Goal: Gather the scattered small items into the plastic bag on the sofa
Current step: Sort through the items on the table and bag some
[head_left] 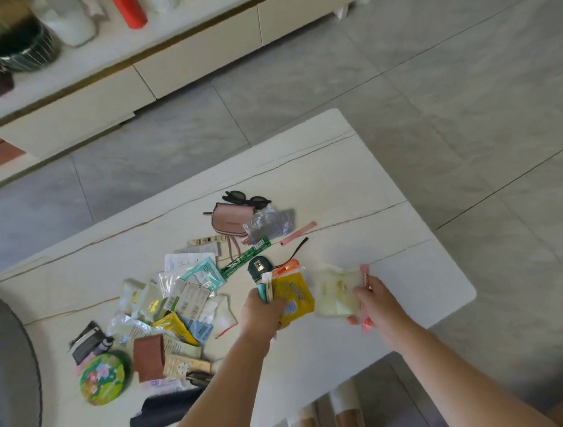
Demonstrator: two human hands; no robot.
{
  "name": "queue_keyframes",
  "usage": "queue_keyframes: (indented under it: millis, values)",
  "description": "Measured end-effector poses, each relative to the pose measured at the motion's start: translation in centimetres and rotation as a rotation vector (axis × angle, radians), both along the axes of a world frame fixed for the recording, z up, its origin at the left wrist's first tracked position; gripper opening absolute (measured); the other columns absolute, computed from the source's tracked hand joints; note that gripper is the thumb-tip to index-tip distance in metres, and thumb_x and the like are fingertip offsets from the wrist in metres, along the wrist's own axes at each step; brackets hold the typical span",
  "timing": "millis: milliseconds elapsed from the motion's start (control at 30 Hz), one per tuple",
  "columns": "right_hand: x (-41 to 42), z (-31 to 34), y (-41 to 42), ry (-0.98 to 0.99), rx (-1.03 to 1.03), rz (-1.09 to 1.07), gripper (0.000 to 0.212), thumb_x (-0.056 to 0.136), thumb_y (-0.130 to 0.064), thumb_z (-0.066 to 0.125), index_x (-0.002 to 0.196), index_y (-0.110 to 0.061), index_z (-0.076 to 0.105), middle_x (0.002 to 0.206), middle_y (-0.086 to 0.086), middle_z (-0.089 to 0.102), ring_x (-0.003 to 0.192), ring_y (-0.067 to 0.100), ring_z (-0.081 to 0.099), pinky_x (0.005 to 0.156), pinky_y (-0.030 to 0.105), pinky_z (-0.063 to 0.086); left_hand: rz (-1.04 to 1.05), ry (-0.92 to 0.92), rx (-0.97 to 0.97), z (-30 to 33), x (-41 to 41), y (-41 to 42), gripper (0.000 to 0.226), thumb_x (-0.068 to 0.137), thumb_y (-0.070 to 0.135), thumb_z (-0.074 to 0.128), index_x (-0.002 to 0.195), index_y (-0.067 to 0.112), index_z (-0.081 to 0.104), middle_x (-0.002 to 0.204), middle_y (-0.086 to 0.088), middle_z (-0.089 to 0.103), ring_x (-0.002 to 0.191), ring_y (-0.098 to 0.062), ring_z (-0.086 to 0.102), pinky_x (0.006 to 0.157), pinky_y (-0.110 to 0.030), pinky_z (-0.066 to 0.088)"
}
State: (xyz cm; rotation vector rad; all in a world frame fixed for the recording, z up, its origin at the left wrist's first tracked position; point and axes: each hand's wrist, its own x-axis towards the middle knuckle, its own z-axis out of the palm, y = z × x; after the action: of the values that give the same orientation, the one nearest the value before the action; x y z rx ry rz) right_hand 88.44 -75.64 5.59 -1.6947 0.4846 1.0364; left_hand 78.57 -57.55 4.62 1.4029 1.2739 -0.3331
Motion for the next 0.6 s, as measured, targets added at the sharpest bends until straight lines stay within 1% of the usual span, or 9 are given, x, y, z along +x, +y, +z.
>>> queue_keyframes:
  millis: [100, 167, 200, 267, 333, 400, 467, 533, 600]
  values:
    - [-0.2, 5.2, -2.2, -0.055, 0.081, -0.101, 0.018, 0.094, -0.008, 0.045, 0.1, -0.021, 0.055, 0.105, 0.004, 0.061, 0.09, 0.026, 0.062, 0.05, 0.027, 0.053, -0.045, -0.06, -0.029, 4.7, 1.0, -1.3, 0.014, 0.084, 0.007, 0.064, 0.088, 0.016, 0.054, 0.082, -0.01, 0.063, 0.067, -0.022, 0.063, 0.063, -0.037, 0.059]
    - [-0.3, 8.3, -4.0, -0.092, 0.11, -0.166, 0.015, 0.094, -0.009, 0.047, 0.103, -0.017, 0.057, 0.103, 0.006, 0.063, 0.084, 0.024, 0.063, 0.051, 0.028, 0.053, -0.107, -0.089, -0.024, 7.6, 1.8, -2.4, 0.012, 0.084, 0.008, 0.065, 0.086, 0.014, 0.054, 0.08, -0.01, 0.064, 0.062, -0.021, 0.062, 0.058, -0.033, 0.058]
    - [-0.3, 9.7, -4.9, -0.113, 0.11, -0.196, 0.015, 0.094, -0.01, 0.048, 0.105, -0.013, 0.057, 0.099, 0.009, 0.063, 0.076, 0.023, 0.062, 0.048, 0.026, 0.05, -0.132, -0.108, -0.031, 9.1, 2.3, -3.0, 0.012, 0.084, 0.008, 0.065, 0.086, 0.012, 0.054, 0.081, -0.011, 0.064, 0.063, -0.022, 0.062, 0.059, -0.034, 0.058]
    - [-0.4, 12.4, -6.7, -0.157, 0.11, -0.256, 0.012, 0.094, -0.009, 0.049, 0.103, -0.006, 0.056, 0.093, 0.013, 0.061, 0.067, 0.021, 0.058, 0.048, 0.027, 0.048, -0.181, -0.151, -0.058, 12.0, 3.3, -4.5, 0.013, 0.084, 0.006, 0.066, 0.091, 0.011, 0.057, 0.083, -0.013, 0.064, 0.069, -0.027, 0.062, 0.069, -0.045, 0.058]
    - [-0.5, 14.8, -8.6, -0.184, 0.134, -0.326, 0.01, 0.094, -0.008, 0.049, 0.099, -0.003, 0.057, 0.094, 0.015, 0.059, 0.074, 0.022, 0.058, 0.053, 0.03, 0.051, -0.23, -0.201, -0.069, 14.7, 4.2, -6.3, 0.018, 0.082, 0.004, 0.068, 0.096, 0.011, 0.059, 0.083, -0.012, 0.065, 0.071, -0.027, 0.061, 0.07, -0.045, 0.057]
    - [-0.7, 17.1, -10.6, -0.201, 0.154, -0.427, 0.019, 0.094, -0.008, 0.051, 0.111, -0.001, 0.056, 0.106, 0.017, 0.059, 0.087, 0.025, 0.058, 0.06, 0.033, 0.053, -0.265, -0.253, -0.096, 17.0, 5.1, -8.2, 0.024, 0.081, 0.001, 0.068, 0.1, 0.012, 0.059, 0.088, -0.014, 0.065, 0.075, -0.027, 0.061, 0.069, -0.039, 0.055]
    - [-0.7, 19.2, -12.8, -0.228, 0.186, -0.527, 0.027, 0.095, -0.009, 0.051, 0.12, -0.002, 0.054, 0.115, 0.019, 0.059, 0.095, 0.027, 0.058, 0.065, 0.033, 0.052, -0.305, -0.295, -0.134, 19.0, 6.2, -10.4, 0.024, 0.081, -0.004, 0.064, 0.097, 0.012, 0.057, 0.09, -0.014, 0.064, 0.079, -0.029, 0.062, 0.076, -0.042, 0.054]
    - [-0.7, 21.1, -15.4, -0.254, 0.189, -0.597, 0.028, 0.096, -0.014, 0.049, 0.122, -0.003, 0.053, 0.118, 0.019, 0.06, 0.1, 0.03, 0.059, 0.066, 0.033, 0.05, -0.35, -0.312, -0.154, 20.8, 7.4, -13.0, 0.024, 0.082, -0.006, 0.059, 0.095, 0.014, 0.054, 0.087, -0.012, 0.063, 0.078, -0.028, 0.062, 0.073, -0.041, 0.055]
    - [-0.4, 22.5, -18.3, -0.273, 0.19, -0.68, 0.027, 0.098, -0.021, 0.047, 0.119, -0.005, 0.053, 0.114, 0.016, 0.061, 0.098, 0.029, 0.059, 0.063, 0.031, 0.048, -0.387, -0.329, -0.177, 22.4, 8.9, -15.7, 0.022, 0.083, -0.004, 0.056, 0.092, 0.016, 0.053, 0.087, -0.012, 0.063, 0.078, -0.027, 0.063, 0.066, -0.036, 0.056]
